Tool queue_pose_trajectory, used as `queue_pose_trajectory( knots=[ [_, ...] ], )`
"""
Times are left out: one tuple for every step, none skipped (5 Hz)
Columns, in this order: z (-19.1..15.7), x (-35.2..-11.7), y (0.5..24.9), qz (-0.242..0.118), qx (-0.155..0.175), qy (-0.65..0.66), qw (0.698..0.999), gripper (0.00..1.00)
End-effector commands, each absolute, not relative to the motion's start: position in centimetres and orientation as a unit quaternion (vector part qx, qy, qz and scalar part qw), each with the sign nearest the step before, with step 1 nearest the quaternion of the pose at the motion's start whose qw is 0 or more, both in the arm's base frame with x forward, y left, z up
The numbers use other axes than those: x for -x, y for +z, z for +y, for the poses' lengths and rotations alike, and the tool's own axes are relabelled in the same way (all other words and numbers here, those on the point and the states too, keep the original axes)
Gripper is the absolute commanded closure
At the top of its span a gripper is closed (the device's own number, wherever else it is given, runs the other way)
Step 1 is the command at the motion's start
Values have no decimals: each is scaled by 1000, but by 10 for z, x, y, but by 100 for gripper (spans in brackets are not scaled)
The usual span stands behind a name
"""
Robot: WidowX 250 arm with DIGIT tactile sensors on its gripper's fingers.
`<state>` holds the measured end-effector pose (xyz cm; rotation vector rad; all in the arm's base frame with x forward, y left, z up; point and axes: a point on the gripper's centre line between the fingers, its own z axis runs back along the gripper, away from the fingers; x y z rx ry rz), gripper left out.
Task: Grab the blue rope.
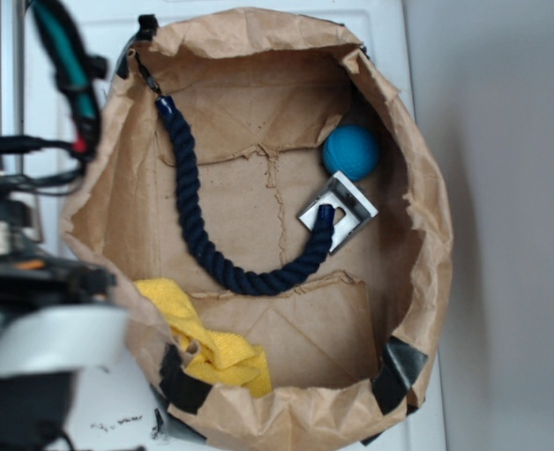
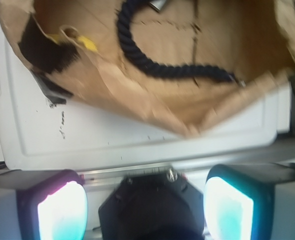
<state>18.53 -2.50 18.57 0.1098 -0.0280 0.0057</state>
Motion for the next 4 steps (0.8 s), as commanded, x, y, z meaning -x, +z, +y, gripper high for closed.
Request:
queue_pose_trajectory(
  knots=[
    [16,-237,167,-75,-47,-49,995,0],
    [35,-253,152,-73,-49,-48,995,0],
    [55,-263,131,-53,-23,-30,998,0],
    [55,-263,131,-53,-23,-30,998,0]
  ],
)
